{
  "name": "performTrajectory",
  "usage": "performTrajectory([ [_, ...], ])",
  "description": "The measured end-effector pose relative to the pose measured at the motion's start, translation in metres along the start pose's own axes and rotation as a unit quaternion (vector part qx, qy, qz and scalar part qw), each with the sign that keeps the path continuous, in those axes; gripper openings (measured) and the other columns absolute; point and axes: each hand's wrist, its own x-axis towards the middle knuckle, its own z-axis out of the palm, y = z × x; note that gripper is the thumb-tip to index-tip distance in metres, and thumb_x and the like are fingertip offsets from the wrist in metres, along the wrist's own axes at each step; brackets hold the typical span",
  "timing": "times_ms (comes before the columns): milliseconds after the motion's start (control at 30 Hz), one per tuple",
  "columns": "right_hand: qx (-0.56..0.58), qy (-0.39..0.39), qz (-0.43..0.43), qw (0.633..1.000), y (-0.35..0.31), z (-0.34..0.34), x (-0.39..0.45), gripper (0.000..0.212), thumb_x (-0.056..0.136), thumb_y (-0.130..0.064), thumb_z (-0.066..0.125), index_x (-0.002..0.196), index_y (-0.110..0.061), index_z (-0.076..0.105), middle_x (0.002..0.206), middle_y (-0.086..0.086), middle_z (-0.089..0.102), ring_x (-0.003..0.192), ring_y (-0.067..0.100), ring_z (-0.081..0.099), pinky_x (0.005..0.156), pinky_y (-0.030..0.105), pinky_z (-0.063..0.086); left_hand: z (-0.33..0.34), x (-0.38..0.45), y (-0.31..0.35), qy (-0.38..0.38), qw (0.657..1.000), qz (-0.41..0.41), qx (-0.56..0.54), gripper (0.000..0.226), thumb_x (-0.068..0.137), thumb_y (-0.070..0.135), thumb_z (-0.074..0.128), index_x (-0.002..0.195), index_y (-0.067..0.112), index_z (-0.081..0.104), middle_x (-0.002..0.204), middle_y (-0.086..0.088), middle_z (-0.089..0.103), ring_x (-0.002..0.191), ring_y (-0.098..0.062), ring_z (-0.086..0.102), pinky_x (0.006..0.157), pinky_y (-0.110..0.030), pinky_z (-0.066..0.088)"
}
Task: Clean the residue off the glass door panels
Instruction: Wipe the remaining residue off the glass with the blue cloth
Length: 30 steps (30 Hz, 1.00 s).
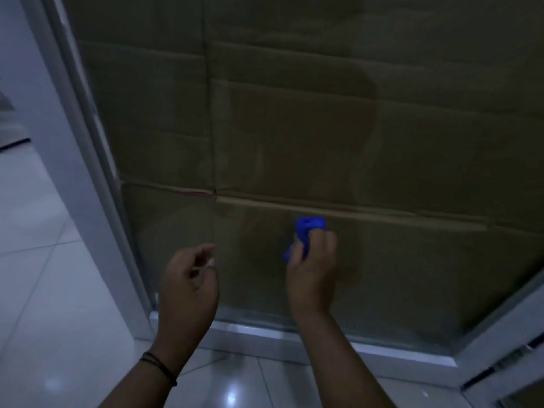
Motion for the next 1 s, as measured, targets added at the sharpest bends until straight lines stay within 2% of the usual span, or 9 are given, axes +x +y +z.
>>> performTrajectory([
  [100, -0.019, -0.054, -0.038, 0.998, -0.039, 0.028, -0.009, 0.018, 0.07, 0.002, 0.07, 0.085, -0.004, 0.062, 0.083, 0.019, 0.056, 0.066, 0.035, 0.057, 0.052, 0.033, 0.045, -0.014, 0.002, -0.006, 0.02, 1.0, -0.01, 0.016, 0.023, 0.086, -0.001, 0.061, 0.101, 0.016, 0.066, 0.09, 0.016, 0.057, 0.086, 0.004, 0.055, 0.073, -0.012, 0.039],
  [200, -0.018, -0.168, -0.068, 0.983, -0.065, 0.052, -0.015, 0.02, 0.082, -0.006, 0.059, 0.101, -0.007, 0.06, 0.099, 0.016, 0.055, 0.083, 0.033, 0.056, 0.066, 0.035, 0.046, -0.023, 0.003, -0.009, 0.024, 0.999, -0.031, 0.006, 0.024, 0.088, 0.002, 0.059, 0.1, 0.022, 0.063, 0.091, 0.019, 0.057, 0.086, 0.008, 0.056, 0.07, -0.005, 0.04],
  [333, 0.18, -0.323, 0.057, 0.927, -0.081, 0.056, -0.023, 0.011, 0.087, -0.017, 0.058, 0.097, -0.019, 0.058, 0.1, 0.0, 0.058, 0.086, 0.013, 0.056, 0.072, 0.029, 0.048, -0.032, 0.006, -0.009, 0.008, 0.986, -0.153, -0.073, 0.022, 0.095, 0.018, 0.055, 0.115, 0.027, 0.06, 0.104, 0.015, 0.062, 0.095, 0.01, 0.057, 0.077, -0.008, 0.043],
  [400, 0.299, -0.348, 0.145, 0.876, -0.079, 0.045, -0.027, 0.008, 0.085, -0.019, 0.063, 0.087, -0.026, 0.059, 0.086, -0.009, 0.062, 0.072, -0.001, 0.057, 0.062, 0.015, 0.045, -0.036, 0.008, -0.008, -0.032, 0.957, -0.233, -0.17, 0.031, 0.096, 0.029, 0.052, 0.126, 0.023, 0.058, 0.115, 0.008, 0.063, 0.104, -0.005, 0.06, 0.089, -0.027, 0.049],
  [467, 0.38, -0.366, 0.216, 0.822, -0.071, 0.032, -0.031, 0.009, 0.085, -0.016, 0.065, 0.084, -0.024, 0.061, 0.077, -0.01, 0.064, 0.063, -0.004, 0.056, 0.056, 0.01, 0.043, -0.041, 0.008, -0.004, -0.087, 0.921, -0.274, -0.264, 0.031, 0.096, 0.032, 0.048, 0.12, 0.021, 0.065, 0.113, -0.002, 0.067, 0.099, -0.012, 0.064, 0.083, -0.031, 0.053],
  [533, 0.419, -0.389, 0.238, 0.785, -0.063, 0.017, -0.037, 0.007, 0.087, -0.013, 0.063, 0.086, -0.02, 0.063, 0.071, -0.009, 0.065, 0.059, -0.002, 0.055, 0.052, 0.012, 0.042, -0.043, 0.005, 0.001, -0.141, 0.877, -0.304, -0.344, 0.029, 0.091, 0.031, 0.049, 0.103, 0.021, 0.074, 0.105, -0.009, 0.071, 0.09, -0.015, 0.065, 0.078, -0.033, 0.052],
  [667, 0.466, -0.42, 0.275, 0.729, -0.053, -0.002, -0.04, 0.013, 0.09, -0.01, 0.055, 0.094, -0.014, 0.066, 0.084, 0.006, 0.068, 0.074, 0.019, 0.055, 0.061, 0.027, 0.041, -0.046, -0.004, 0.005, -0.233, 0.798, -0.349, -0.433, 0.035, 0.085, 0.026, 0.054, 0.11, 0.008, 0.071, 0.115, -0.023, 0.066, 0.098, -0.031, 0.062, 0.093, -0.045, 0.05],
  [800, 0.469, -0.424, 0.28, 0.722, -0.053, -0.013, -0.038, 0.015, 0.09, -0.009, 0.055, 0.1, -0.009, 0.065, 0.087, 0.011, 0.067, 0.079, 0.025, 0.052, 0.066, 0.033, 0.038, -0.05, -0.005, 0.007, -0.245, 0.812, -0.317, -0.424, 0.037, 0.086, 0.021, 0.061, 0.117, 0.002, 0.064, 0.117, -0.027, 0.063, 0.1, -0.034, 0.062, 0.09, -0.045, 0.049],
  [1000, 0.452, -0.394, 0.244, 0.762, -0.055, -0.026, -0.036, 0.013, 0.088, -0.005, 0.058, 0.099, -0.009, 0.064, 0.084, 0.007, 0.07, 0.069, 0.014, 0.06, 0.059, 0.025, 0.047, -0.051, -0.005, 0.018, -0.236, 0.847, -0.281, -0.384, 0.038, 0.085, 0.019, 0.056, 0.119, 0.001, 0.062, 0.116, -0.022, 0.066, 0.105, -0.037, 0.062, 0.099, -0.054, 0.043],
])
